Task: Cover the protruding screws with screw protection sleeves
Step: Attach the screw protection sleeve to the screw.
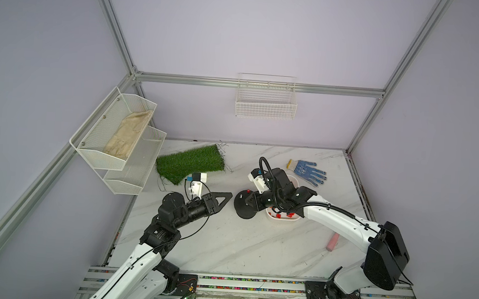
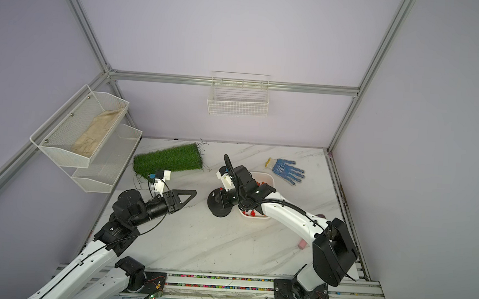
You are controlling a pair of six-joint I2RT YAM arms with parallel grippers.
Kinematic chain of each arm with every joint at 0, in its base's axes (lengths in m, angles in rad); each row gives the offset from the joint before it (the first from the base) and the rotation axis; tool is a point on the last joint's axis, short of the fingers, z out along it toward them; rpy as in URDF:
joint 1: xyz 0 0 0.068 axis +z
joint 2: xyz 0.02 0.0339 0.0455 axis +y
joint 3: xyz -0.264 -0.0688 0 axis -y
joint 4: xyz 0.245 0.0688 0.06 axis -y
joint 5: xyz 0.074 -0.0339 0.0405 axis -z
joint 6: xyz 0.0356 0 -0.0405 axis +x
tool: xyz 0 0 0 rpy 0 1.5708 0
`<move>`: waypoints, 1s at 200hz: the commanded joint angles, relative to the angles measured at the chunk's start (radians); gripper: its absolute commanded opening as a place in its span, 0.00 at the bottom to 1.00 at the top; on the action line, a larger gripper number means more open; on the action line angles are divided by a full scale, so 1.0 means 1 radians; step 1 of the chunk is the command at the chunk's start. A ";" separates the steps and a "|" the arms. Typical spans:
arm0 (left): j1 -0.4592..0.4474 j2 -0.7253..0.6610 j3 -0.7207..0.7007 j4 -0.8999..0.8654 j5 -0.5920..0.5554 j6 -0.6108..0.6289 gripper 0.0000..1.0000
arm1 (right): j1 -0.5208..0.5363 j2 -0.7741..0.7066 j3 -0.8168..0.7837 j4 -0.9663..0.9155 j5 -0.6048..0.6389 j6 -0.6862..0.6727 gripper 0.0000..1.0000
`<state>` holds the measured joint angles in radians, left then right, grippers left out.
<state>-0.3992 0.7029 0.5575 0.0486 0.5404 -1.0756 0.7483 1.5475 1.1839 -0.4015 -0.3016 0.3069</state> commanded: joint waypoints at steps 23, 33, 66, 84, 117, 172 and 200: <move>0.011 0.011 -0.025 0.018 -0.007 0.027 0.36 | 0.006 0.025 -0.022 0.056 0.055 -0.030 0.06; 0.012 0.015 -0.025 0.018 -0.005 0.028 0.36 | 0.006 0.024 -0.027 0.062 0.052 -0.031 0.05; 0.013 0.021 -0.021 0.019 -0.003 0.026 0.36 | 0.005 0.022 -0.041 0.068 0.058 -0.031 0.06; 0.013 0.024 -0.018 0.024 0.003 0.025 0.36 | 0.005 0.023 -0.051 0.078 0.068 -0.032 0.06; 0.013 0.020 -0.017 0.025 0.003 0.023 0.36 | 0.006 0.030 -0.054 0.091 0.061 -0.035 0.06; 0.013 0.023 -0.017 0.027 0.006 0.025 0.36 | 0.005 0.033 -0.058 0.100 0.060 -0.037 0.06; 0.014 0.026 -0.018 0.031 0.009 0.025 0.36 | 0.005 0.041 -0.060 0.104 0.066 -0.040 0.06</move>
<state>-0.3927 0.7284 0.5575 0.0395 0.5392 -1.0760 0.7483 1.5715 1.1328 -0.3279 -0.2508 0.2836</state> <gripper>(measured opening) 0.361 0.057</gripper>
